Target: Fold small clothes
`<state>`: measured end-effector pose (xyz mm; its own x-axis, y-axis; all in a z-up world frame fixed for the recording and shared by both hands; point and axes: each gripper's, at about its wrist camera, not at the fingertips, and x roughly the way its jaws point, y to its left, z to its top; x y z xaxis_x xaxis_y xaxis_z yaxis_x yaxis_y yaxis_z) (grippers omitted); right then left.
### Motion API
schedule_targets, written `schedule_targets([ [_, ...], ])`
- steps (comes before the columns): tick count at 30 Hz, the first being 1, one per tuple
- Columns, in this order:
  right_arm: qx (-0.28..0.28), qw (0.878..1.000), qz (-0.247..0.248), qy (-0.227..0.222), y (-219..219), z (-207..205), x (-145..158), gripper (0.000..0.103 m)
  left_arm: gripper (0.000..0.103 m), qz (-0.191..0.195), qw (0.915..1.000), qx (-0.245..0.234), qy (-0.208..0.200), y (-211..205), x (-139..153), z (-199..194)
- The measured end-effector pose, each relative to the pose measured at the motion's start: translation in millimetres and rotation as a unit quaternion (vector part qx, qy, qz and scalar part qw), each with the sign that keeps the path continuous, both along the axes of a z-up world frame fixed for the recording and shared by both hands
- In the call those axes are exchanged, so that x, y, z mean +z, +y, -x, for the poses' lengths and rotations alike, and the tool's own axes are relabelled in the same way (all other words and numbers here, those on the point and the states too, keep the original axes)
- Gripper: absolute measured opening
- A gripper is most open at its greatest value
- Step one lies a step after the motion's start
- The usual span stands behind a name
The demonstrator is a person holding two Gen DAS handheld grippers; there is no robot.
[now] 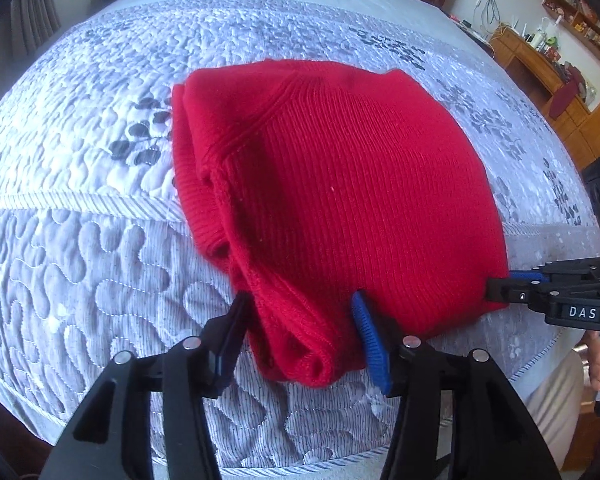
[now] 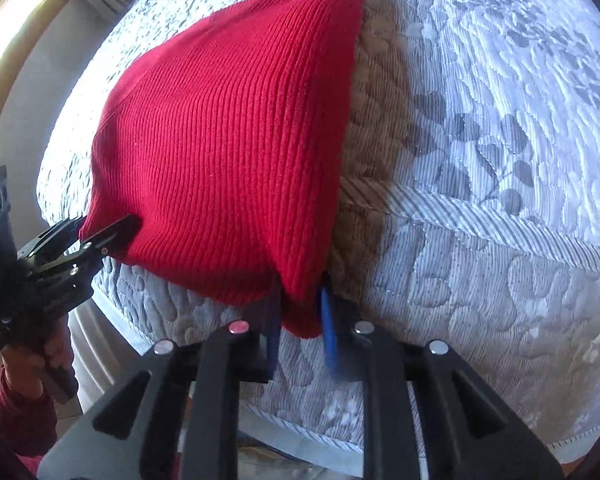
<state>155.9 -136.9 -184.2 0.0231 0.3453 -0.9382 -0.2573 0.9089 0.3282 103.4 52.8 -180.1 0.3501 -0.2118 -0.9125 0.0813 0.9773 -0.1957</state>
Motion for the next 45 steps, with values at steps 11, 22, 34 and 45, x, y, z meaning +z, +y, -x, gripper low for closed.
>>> schedule_targets([
  [11,0.000,0.998,-0.021,-0.065,-10,-81,59,0.047,0.060,0.024,0.9967,-0.025,-0.074,43,77,-87],
  [22,-0.021,0.998,-0.018,-0.051,-21,-153,36,0.049,0.054,0.094,0.9853,-0.143,0.002,12,27,-245],
  [34,-0.022,0.999,-0.027,-0.040,-15,-183,16,0.053,0.050,0.078,0.9759,-0.192,0.067,-7,-15,-257],
  [45,-0.027,0.998,-0.032,-0.036,-14,-188,11,0.055,0.007,0.104,0.9794,-0.156,0.076,14,-18,-257],
])
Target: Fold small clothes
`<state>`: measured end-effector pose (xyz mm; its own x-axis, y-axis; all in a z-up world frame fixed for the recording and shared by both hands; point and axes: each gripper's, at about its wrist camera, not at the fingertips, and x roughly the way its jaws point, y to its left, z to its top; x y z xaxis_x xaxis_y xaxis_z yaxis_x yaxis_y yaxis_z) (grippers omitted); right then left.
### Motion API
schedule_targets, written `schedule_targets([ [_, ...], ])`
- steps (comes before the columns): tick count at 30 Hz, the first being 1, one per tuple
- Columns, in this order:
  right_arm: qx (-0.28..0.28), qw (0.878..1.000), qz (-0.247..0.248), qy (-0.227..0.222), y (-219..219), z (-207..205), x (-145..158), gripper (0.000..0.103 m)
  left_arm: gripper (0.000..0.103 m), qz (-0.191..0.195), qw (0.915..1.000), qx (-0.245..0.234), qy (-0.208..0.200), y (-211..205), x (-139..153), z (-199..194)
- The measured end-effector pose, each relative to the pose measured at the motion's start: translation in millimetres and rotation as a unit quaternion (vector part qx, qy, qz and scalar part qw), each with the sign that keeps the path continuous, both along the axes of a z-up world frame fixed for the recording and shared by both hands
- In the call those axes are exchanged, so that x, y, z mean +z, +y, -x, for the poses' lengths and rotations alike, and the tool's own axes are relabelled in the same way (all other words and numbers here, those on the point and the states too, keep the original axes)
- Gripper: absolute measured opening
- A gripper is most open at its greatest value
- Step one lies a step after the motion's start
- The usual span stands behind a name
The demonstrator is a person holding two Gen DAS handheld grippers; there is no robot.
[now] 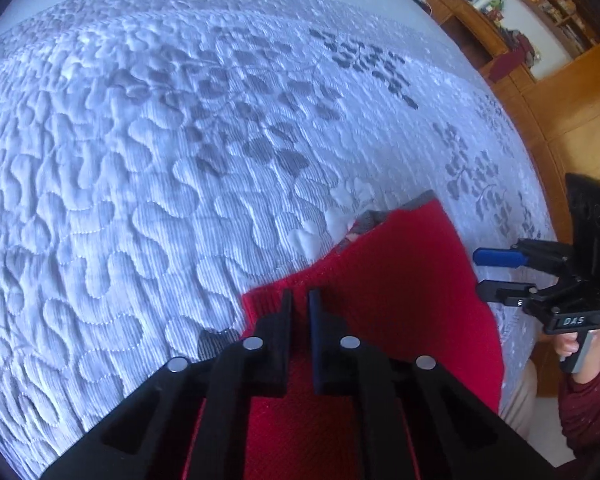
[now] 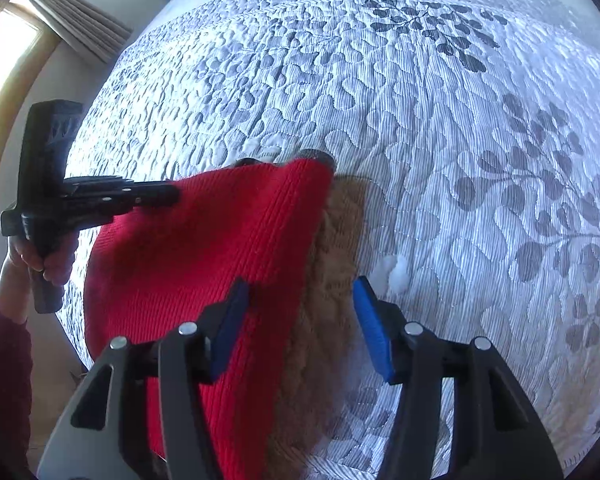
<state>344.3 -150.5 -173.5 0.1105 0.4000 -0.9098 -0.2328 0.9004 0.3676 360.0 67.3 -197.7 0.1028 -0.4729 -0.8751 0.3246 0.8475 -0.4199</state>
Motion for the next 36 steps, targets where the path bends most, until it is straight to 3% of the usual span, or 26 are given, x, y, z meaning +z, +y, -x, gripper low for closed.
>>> schedule_targets([
  [5,-0.001,1.000,0.002,-0.005,0,-3,0,0.055,0.006,-0.010,0.9952,0.070,-0.068,20,27,8],
  [7,-0.005,1.000,0.003,0.000,3,-6,-2,0.055,0.007,-0.013,0.9970,0.060,-0.047,18,16,7],
  [8,-0.006,1.000,0.003,0.000,5,-7,-2,0.055,0.008,-0.040,0.9972,0.049,-0.039,12,6,8],
  [11,-0.004,1.000,0.002,0.003,10,-11,-1,0.055,0.012,-0.076,0.9951,0.039,-0.049,0,-2,13],
  [12,-0.004,1.000,0.005,0.005,11,-12,-1,0.055,0.018,-0.080,0.9943,0.048,-0.053,1,3,14],
  [13,-0.006,1.000,0.012,0.011,12,-14,-3,0.055,0.036,-0.088,0.9930,0.057,-0.055,2,6,16],
  [14,-0.010,1.000,0.013,0.019,12,-18,-5,0.055,0.041,-0.098,0.9902,0.074,-0.066,4,14,20],
  [16,-0.014,0.999,0.002,0.030,13,-24,-9,0.055,0.041,-0.097,0.9870,0.087,-0.093,6,29,33],
  [19,-0.013,0.999,0.011,0.038,20,-29,-15,0.054,0.041,-0.081,0.9888,0.069,-0.104,-2,42,55],
  [23,-0.018,0.997,0.057,0.044,29,-31,-34,0.054,0.043,-0.109,0.9898,0.045,-0.080,-14,16,66],
  [25,-0.018,0.997,0.062,0.037,31,-29,-37,0.055,0.043,-0.099,0.9907,0.056,-0.076,-8,6,69],
  [30,-0.024,0.999,0.041,0.014,20,-13,-13,0.055,0.042,-0.083,0.9891,0.095,-0.076,1,30,79],
  [32,-0.019,0.999,0.036,-0.001,14,4,1,0.055,0.051,-0.078,0.9875,0.106,-0.086,7,48,99],
  [36,-0.012,1.000,0.018,0.008,0,56,17,0.056,0.054,-0.086,0.9832,0.135,-0.087,23,62,151],
])
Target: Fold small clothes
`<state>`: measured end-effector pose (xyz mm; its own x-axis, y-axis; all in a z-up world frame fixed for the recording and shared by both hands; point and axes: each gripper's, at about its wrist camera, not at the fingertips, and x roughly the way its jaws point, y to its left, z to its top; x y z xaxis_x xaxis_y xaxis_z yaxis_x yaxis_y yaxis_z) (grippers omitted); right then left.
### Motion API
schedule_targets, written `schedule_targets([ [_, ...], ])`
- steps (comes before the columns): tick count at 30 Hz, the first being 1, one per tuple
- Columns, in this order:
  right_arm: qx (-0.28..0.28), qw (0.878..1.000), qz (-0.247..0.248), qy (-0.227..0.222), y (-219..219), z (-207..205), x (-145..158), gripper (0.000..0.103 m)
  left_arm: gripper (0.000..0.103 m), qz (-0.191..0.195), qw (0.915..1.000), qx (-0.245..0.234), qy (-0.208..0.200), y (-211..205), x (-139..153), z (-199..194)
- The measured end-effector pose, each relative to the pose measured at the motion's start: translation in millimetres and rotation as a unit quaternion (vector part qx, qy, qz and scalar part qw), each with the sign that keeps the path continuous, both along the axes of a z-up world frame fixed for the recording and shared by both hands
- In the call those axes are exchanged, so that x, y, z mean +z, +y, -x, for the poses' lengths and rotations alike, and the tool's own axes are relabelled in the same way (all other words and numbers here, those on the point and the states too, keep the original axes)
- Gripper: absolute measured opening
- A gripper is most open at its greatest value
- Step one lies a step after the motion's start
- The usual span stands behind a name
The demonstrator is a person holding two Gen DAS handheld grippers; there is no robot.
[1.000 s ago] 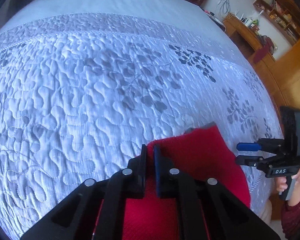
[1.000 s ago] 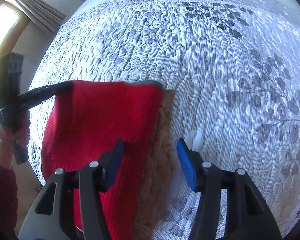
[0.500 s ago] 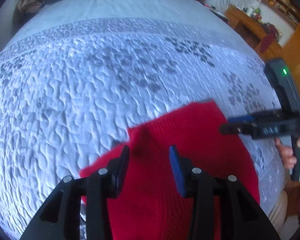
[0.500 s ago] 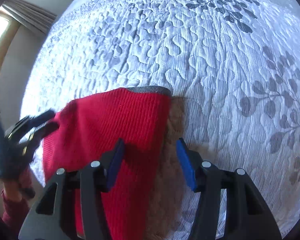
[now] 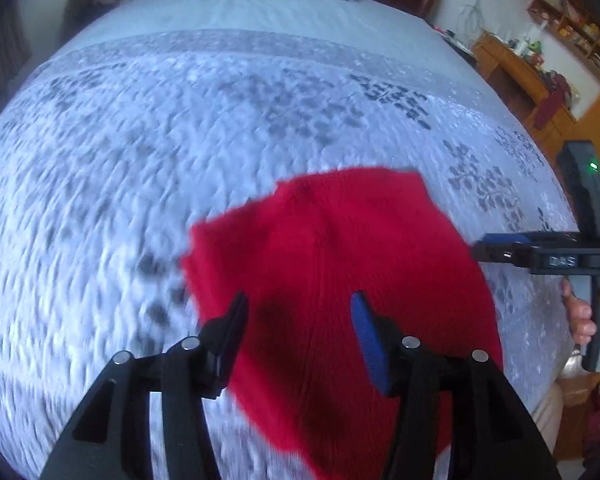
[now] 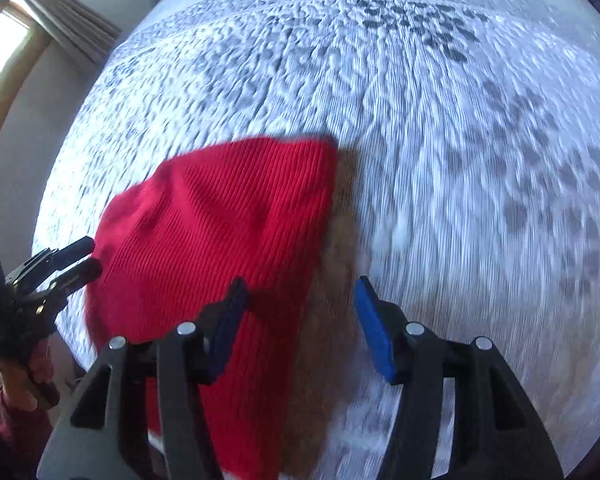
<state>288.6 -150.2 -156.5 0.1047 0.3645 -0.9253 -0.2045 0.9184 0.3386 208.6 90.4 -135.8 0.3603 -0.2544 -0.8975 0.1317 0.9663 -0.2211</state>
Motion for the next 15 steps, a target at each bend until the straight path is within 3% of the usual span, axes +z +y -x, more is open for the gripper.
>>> schedule_targets([
  [7,-0.001,0.997,-0.031,0.065,-8,95,-18,0.057,0.054,0.039,0.9970,0.044,0.049,9,-14,86],
  [12,-0.006,0.997,-0.028,0.068,-2,109,-24,0.056,0.052,0.047,0.9951,0.048,0.073,-8,-24,101],
  [13,-0.002,0.998,-0.018,0.063,2,111,-24,0.052,0.051,0.046,0.9950,0.045,0.076,-12,-26,101],
  [14,-0.001,0.998,-0.017,0.063,4,111,-26,0.049,0.044,0.042,0.9951,0.044,0.077,-15,-28,101],
  [15,0.000,0.998,-0.021,0.067,4,111,-28,0.039,0.038,0.039,0.9951,0.043,0.081,-18,-31,100],
])
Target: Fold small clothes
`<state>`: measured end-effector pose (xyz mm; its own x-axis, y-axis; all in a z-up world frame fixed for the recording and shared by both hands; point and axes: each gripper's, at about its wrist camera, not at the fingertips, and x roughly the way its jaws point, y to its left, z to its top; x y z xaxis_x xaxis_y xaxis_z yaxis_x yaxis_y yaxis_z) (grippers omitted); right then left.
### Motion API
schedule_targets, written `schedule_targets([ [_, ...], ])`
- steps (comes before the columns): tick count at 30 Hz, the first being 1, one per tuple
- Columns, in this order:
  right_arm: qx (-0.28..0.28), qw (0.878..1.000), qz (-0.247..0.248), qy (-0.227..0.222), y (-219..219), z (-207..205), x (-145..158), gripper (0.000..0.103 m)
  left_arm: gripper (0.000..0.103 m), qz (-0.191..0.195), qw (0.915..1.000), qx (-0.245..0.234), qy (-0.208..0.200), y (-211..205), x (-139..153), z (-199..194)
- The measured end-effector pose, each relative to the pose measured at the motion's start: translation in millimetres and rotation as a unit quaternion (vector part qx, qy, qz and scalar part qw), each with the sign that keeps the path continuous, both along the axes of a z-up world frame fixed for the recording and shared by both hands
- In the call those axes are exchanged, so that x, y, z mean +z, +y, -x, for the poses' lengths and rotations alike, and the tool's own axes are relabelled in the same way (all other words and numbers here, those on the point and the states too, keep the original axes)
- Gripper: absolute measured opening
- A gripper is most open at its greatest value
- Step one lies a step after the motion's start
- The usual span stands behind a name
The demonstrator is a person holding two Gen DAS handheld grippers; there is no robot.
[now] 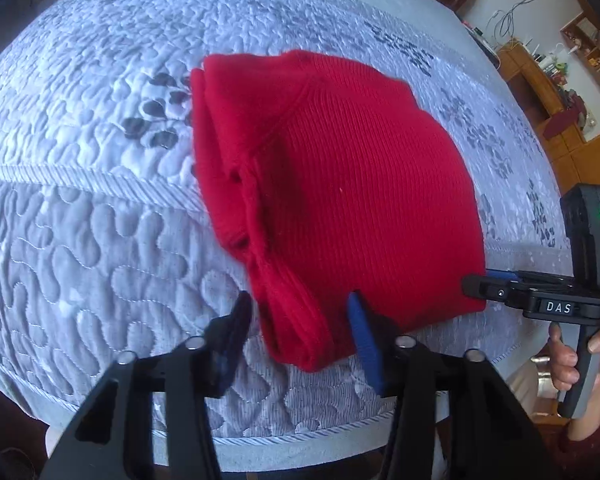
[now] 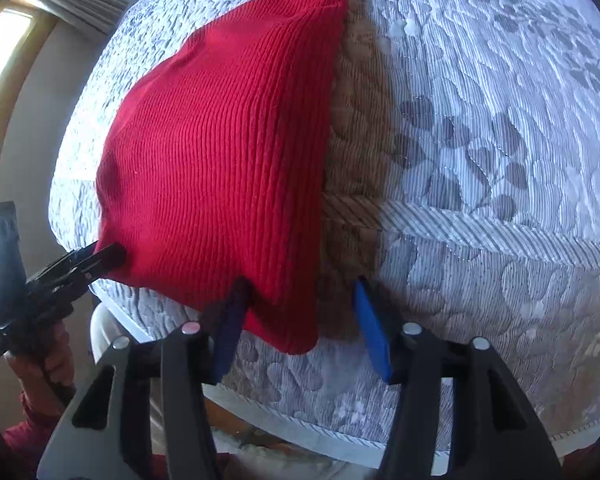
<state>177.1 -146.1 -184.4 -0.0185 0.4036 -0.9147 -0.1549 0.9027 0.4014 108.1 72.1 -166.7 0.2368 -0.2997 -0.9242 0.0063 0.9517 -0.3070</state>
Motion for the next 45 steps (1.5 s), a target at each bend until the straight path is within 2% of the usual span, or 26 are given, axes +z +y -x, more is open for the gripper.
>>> schedule_targets([
  [1,-0.001,1.000,-0.014,0.010,1,1,-2,0.024,0.030,0.001,1.0000,-0.001,0.005,-3,-3,0],
  [3,-0.002,1.000,-0.019,0.009,2,1,0,0.017,0.022,-0.007,1.0000,-0.001,0.001,-6,-2,3],
  [5,0.004,1.000,-0.025,-0.004,2,4,9,0.015,0.016,-0.017,0.9998,-0.008,-0.006,-9,2,5],
  [9,0.004,0.999,-0.037,-0.013,-10,9,20,0.013,0.015,-0.017,0.9997,-0.015,-0.002,-4,-2,8],
  [12,0.012,1.000,-0.014,-0.001,-8,9,4,0.013,0.015,-0.018,0.9997,-0.018,0.006,-5,-16,8],
  [15,0.020,1.000,0.002,-0.004,-2,10,-8,0.014,0.015,-0.012,0.9998,-0.013,0.008,-6,-18,6],
  [18,0.029,0.999,0.010,-0.009,3,11,-3,0.016,0.018,-0.009,0.9998,-0.014,0.008,-5,-15,6],
  [19,0.029,0.999,0.009,-0.011,4,11,1,0.021,0.022,-0.007,0.9998,-0.012,0.010,-4,-13,5],
  [21,0.025,1.000,0.007,-0.017,1,10,13,0.030,0.041,-0.001,0.9999,-0.004,0.012,2,-6,2],
  [22,0.023,0.999,0.009,-0.027,-1,8,19,0.031,0.053,0.003,1.0000,0.001,0.008,3,-2,-2],
  [26,0.009,0.998,0.014,-0.057,-6,-7,42,0.037,0.069,-0.002,0.9998,0.019,-0.010,13,12,-21],
  [30,0.002,0.996,0.039,-0.086,-5,-33,52,0.048,0.070,0.004,0.9986,0.052,0.004,31,5,-44],
  [36,0.007,0.997,0.021,-0.074,9,-64,42,0.060,0.072,0.062,0.9936,0.087,0.036,56,-15,-69],
  [39,0.013,0.998,0.018,-0.060,14,-77,31,0.060,0.075,0.082,0.9921,0.086,0.041,59,-19,-79],
  [45,0.013,0.999,-0.005,-0.031,21,-89,9,0.061,0.076,0.082,0.9930,0.072,0.045,52,-26,-102],
])
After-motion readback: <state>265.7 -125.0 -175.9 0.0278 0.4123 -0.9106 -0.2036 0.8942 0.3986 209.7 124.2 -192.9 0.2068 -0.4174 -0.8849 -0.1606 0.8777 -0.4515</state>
